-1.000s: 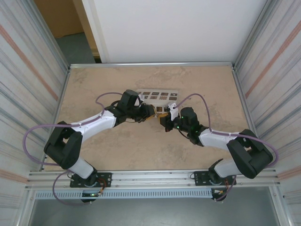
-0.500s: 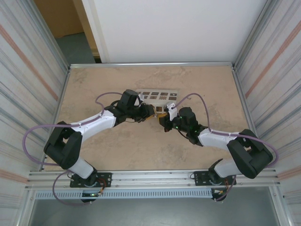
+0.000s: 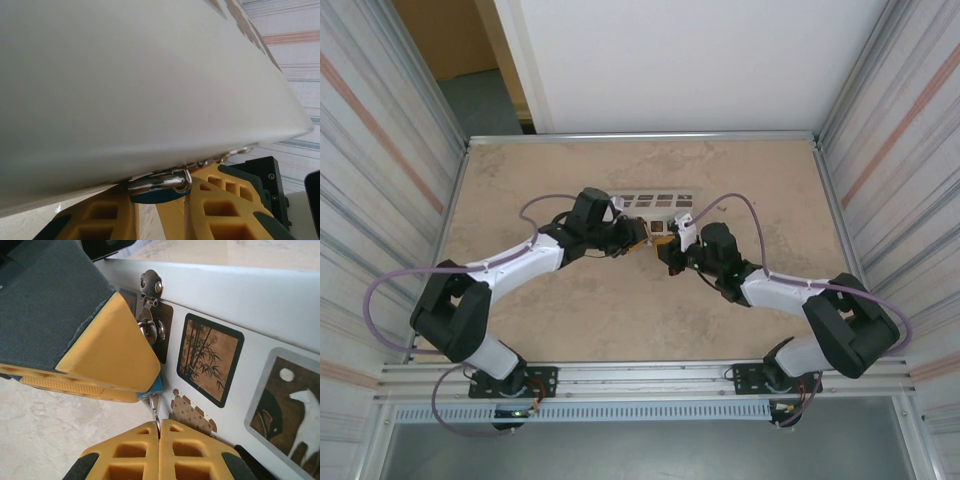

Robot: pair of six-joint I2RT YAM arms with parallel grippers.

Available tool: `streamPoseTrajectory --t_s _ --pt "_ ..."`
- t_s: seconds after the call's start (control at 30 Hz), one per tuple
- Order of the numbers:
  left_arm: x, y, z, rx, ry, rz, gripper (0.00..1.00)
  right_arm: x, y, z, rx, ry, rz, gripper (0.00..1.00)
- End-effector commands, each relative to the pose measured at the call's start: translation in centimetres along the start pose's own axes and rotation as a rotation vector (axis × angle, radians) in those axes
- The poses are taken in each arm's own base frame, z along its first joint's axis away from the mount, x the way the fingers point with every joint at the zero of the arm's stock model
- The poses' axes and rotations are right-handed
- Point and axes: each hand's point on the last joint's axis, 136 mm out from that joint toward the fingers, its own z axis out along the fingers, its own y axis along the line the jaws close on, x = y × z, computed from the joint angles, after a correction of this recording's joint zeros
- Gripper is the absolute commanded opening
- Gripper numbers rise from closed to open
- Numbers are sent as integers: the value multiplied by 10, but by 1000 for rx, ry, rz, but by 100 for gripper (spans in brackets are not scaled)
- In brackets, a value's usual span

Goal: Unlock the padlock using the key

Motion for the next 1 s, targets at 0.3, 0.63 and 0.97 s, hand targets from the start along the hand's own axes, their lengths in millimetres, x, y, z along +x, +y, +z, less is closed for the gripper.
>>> streamPoseTrajectory --t_s 0.3,0.63,0.97 --pt "48 -46 -4 159 209 84 20 -102 47 -5 -195 -270 -109 0" --pt "50 -33 3 126 214 74 20 -105 46 -3 -196 -279 -83 0" --pt "45 -27 -3 125 178 70 21 -31 23 19 -145 -97 -10 0"
